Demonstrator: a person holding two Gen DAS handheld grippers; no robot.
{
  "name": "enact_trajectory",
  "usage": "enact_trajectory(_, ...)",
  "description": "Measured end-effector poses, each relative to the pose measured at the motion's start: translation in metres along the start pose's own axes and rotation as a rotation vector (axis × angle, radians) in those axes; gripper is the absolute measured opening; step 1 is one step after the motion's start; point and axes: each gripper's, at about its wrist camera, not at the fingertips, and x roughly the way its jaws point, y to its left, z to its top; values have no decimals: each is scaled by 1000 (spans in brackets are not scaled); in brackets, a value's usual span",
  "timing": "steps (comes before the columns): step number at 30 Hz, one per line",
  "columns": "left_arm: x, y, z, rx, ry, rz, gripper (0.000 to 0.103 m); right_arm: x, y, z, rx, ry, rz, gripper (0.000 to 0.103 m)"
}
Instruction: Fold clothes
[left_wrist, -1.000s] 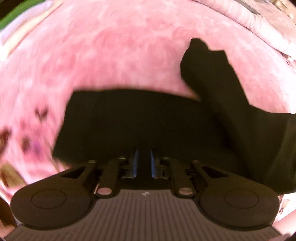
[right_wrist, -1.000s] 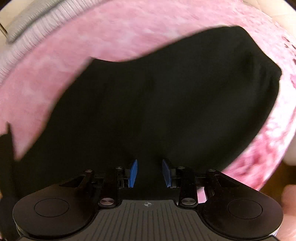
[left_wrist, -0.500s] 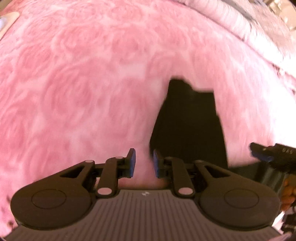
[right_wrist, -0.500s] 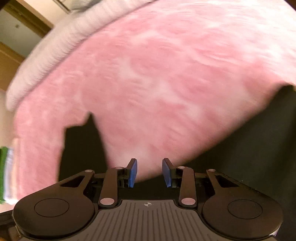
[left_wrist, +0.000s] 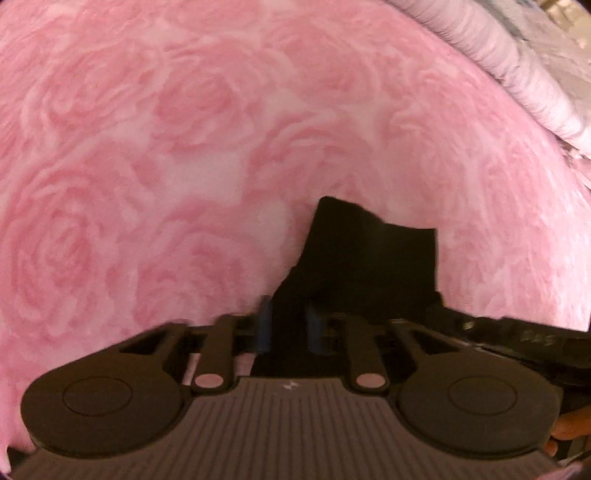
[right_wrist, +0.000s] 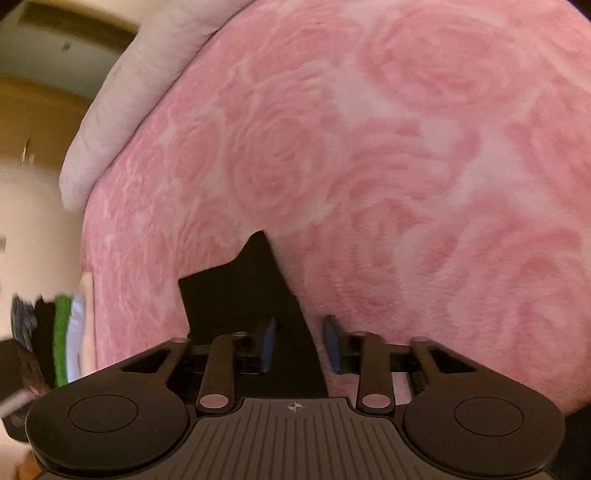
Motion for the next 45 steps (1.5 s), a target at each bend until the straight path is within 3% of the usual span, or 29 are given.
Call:
enact_trajectory(5,-14,15,-6,-30,-50,-99,1,0,10,-9,-68,-44,-36,1)
enact_trajectory(8,-39,31,-15,-73,-109,-160,1,-18,24,-20,-115,-106,11,1)
enact_trajectory(14,-114,81,-53,-170,-244,-248,1,-62,93,-75,-310,-186,156,1)
enact_trajectory(18,-153,139,-107,-284,-288,-191,12,-65,140,-136,-422,-102,266,1)
enact_trajectory(20,-164,170,-138,-352,-289,-103,12,-45,157,-172,-475,40,281,3)
enact_trajectory(21,-168,184,-151,-399,-273,-64,12,-33,166,-192,-508,123,275,11)
enact_trajectory(24,-180,214,-188,-496,-240,-15,12,-4,184,-248,-656,293,198,20)
enact_trajectory(28,-180,213,-214,-525,-204,-63,14,-3,174,-276,-674,318,103,21)
enact_trajectory(33,-160,195,-222,-622,-185,-206,21,-30,136,-259,-627,178,-110,21)
enact_trajectory(36,-147,191,-220,-682,-180,-212,23,-46,117,-252,-665,98,-240,21)
enact_trajectory(41,-128,202,-227,-805,-187,-191,24,-50,101,-276,-977,67,-391,23)
enact_trajectory(45,-124,196,-227,-796,-200,-179,24,-40,99,-308,-1229,68,-425,26)
